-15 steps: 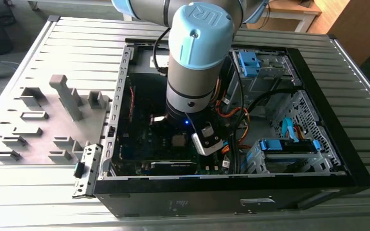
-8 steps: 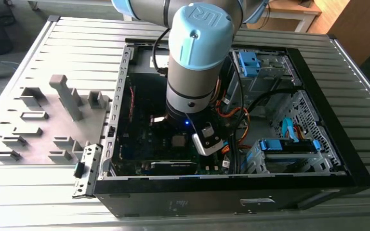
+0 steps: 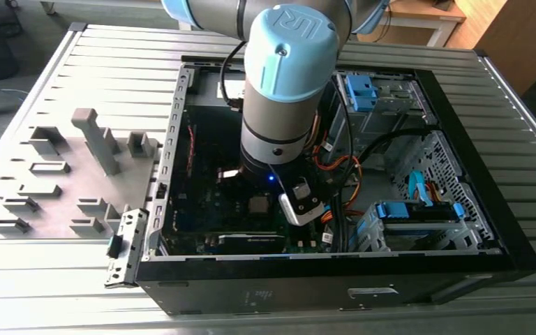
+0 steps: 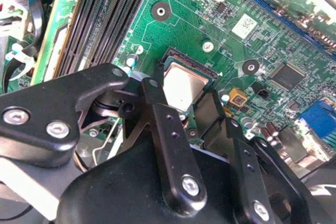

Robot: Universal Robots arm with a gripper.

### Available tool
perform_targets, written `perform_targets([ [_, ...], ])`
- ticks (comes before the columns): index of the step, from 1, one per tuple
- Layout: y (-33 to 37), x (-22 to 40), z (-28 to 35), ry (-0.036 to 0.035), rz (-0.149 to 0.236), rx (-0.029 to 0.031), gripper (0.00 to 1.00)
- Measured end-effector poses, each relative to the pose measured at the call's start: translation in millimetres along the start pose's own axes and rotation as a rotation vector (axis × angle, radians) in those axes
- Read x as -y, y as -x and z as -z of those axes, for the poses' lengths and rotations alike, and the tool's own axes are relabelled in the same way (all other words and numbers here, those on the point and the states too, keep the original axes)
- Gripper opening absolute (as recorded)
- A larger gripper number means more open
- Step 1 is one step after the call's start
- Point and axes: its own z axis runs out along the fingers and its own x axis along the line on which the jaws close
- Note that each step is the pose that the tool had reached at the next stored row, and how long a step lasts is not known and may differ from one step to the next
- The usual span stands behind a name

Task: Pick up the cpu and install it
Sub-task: 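Place the cpu into insertion slot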

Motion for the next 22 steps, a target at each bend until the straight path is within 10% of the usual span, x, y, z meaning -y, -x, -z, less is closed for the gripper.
perform_targets([
  [22, 0.0, 1.4, -1.1, 0.0004, -0.01, 0.0006, 0.47],
])
